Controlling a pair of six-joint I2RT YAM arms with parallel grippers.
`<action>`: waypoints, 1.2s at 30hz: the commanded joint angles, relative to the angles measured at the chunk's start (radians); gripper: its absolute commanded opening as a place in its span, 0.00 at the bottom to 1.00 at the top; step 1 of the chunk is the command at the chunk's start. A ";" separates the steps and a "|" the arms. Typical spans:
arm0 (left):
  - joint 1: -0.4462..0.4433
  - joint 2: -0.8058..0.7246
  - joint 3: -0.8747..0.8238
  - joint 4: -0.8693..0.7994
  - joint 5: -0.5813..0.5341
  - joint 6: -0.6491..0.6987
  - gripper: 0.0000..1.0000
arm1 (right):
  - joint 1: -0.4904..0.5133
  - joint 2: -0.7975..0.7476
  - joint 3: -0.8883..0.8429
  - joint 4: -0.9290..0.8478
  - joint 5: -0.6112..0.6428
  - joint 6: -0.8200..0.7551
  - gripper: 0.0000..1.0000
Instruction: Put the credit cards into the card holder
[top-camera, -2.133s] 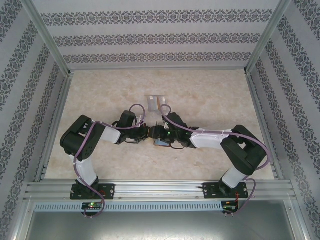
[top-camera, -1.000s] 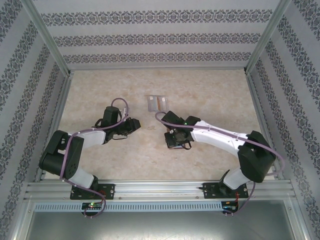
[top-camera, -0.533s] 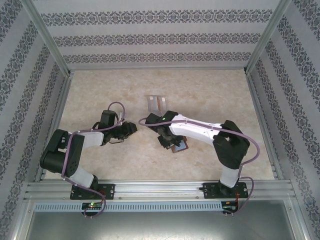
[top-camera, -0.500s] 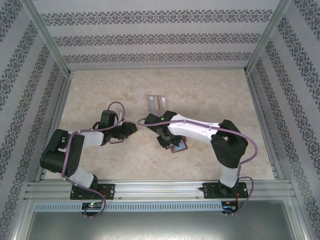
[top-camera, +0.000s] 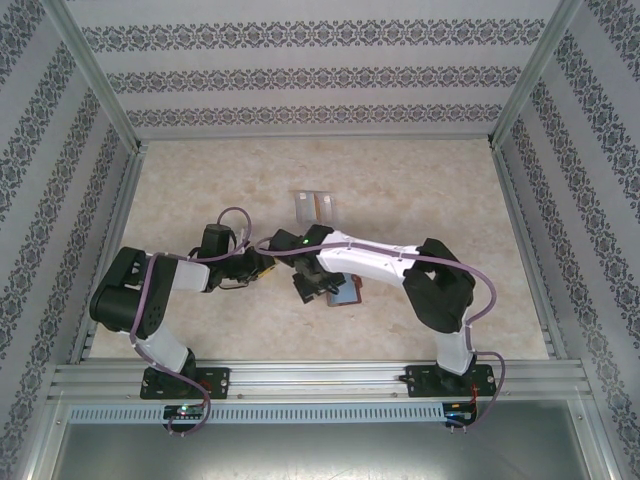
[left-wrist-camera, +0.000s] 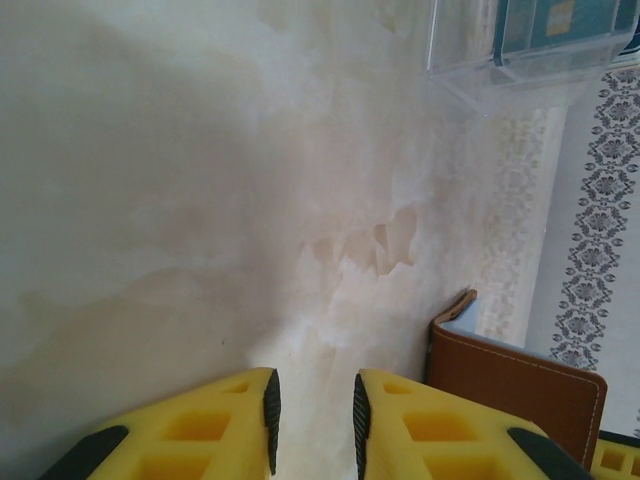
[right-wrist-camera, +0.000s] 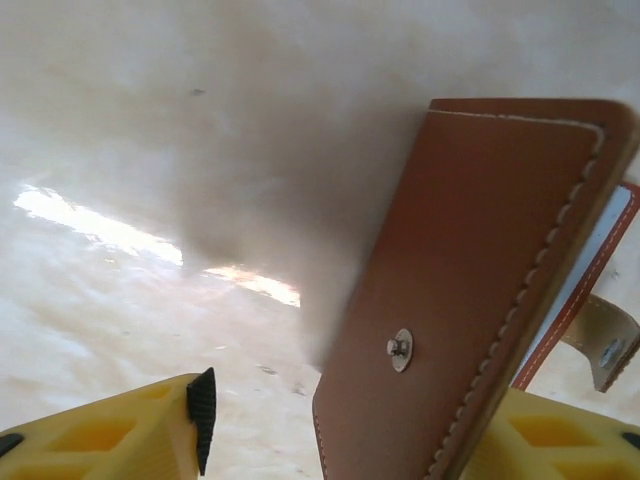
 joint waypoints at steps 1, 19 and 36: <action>-0.003 0.050 -0.001 0.046 0.006 -0.011 0.29 | 0.029 0.044 0.060 -0.054 0.040 0.000 0.64; 0.089 -0.007 0.055 -0.062 0.043 0.009 0.38 | 0.128 0.099 0.141 -0.035 0.090 -0.079 0.62; 0.193 -0.103 0.057 -0.219 0.035 0.038 0.41 | 0.219 0.246 0.335 -0.025 0.077 -0.166 0.82</action>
